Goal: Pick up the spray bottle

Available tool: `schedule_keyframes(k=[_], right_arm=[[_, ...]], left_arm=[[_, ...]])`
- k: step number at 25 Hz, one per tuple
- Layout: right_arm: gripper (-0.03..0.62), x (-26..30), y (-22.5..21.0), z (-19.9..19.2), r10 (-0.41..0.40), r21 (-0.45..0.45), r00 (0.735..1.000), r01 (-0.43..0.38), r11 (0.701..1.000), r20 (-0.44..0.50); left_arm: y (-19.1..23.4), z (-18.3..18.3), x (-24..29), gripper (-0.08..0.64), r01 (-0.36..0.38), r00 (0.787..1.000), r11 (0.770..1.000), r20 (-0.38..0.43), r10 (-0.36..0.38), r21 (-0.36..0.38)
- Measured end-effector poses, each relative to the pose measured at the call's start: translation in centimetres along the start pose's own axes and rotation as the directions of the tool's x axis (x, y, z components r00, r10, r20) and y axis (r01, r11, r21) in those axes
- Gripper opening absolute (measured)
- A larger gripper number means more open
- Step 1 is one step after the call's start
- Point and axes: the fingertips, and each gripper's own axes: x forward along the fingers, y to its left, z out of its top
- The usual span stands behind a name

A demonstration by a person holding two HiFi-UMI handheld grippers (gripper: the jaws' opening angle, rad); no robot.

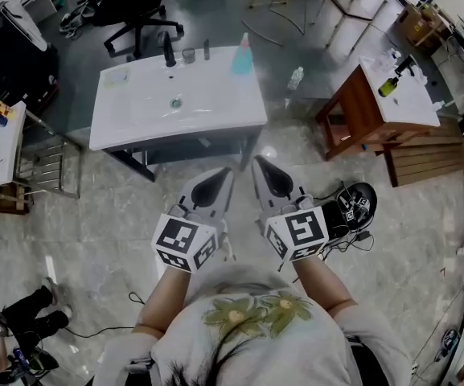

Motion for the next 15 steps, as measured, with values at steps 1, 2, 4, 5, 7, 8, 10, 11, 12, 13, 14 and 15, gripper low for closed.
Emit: schedule_keyframes(k=[1, 2, 4, 5, 7, 8, 10, 11, 12, 13, 14, 15], right_arm=[[0.023, 0.6, -0.1, 0.1, -0.001, 0.0, 1.0, 0.001, 1.0, 0.001], [0.023, 1.2, -0.2, 0.2, -0.001, 0.001, 1.0, 0.001, 1.0, 0.002], [0.023, 2.4, -0.2, 0.3, -0.004, 0.001, 1.0, 0.004, 1.0, 0.007], [0.023, 3.0, -0.2, 0.5, -0.006, 0.0, 1.0, 0.006, 1.0, 0.01], [0.023, 4.0, -0.4, 0.7, -0.009, -0.002, 1.0, 0.009, 1.0, 0.014], [0.023, 4.4, -0.4, 0.7, -0.009, -0.003, 1.0, 0.009, 1.0, 0.017], [0.023, 5.2, -0.4, 0.8, -0.005, -0.005, 1.0, 0.005, 1.0, 0.022], [0.023, 5.6, -0.3, 0.9, -0.004, -0.007, 1.0, 0.004, 1.0, 0.024], [0.023, 6.0, -0.3, 0.9, -0.003, -0.01, 1.0, 0.004, 1.0, 0.025], [0.023, 6.3, -0.4, 1.0, -0.004, -0.014, 1.0, 0.005, 1.0, 0.025], [0.023, 6.6, -0.4, 1.1, -0.006, -0.016, 1.0, 0.006, 1.0, 0.026], [0.023, 6.9, -0.5, 1.2, -0.007, -0.017, 1.0, 0.008, 1.0, 0.026]], left_arm=[[0.5, 0.2, 0.3, 0.008, 0.001, 1.0, 1.0, -0.001, -0.001, 0.001], [1.1, 0.4, 0.6, 0.008, 0.003, 1.0, 1.0, -0.001, -0.003, 0.002], [2.2, 0.7, 1.1, 0.008, 0.006, 1.0, 1.0, 0.001, -0.006, 0.002], [2.7, 0.9, 1.3, 0.008, 0.009, 1.0, 1.0, 0.002, -0.009, 0.002], [3.5, 1.3, 1.7, 0.008, 0.014, 1.0, 1.0, 0.006, -0.014, 0.006], [3.8, 1.4, 1.9, 0.008, 0.016, 1.0, 1.0, 0.008, -0.017, 0.009], [4.5, 1.6, 2.2, 0.008, 0.018, 1.0, 1.0, 0.012, -0.018, 0.011], [5.0, 1.7, 2.3, 0.008, 0.018, 1.0, 1.0, 0.014, -0.018, 0.011], [5.3, 1.7, 2.4, 0.008, 0.018, 1.0, 1.0, 0.016, -0.018, 0.01], [5.6, 1.8, 2.5, 0.008, 0.019, 1.0, 1.0, 0.018, -0.019, 0.009], [5.9, 1.9, 2.7, 0.008, 0.02, 1.0, 1.0, 0.02, -0.021, 0.008], [6.1, 2.1, 2.8, 0.008, 0.022, 1.0, 1.0, 0.021, -0.022, 0.007]])
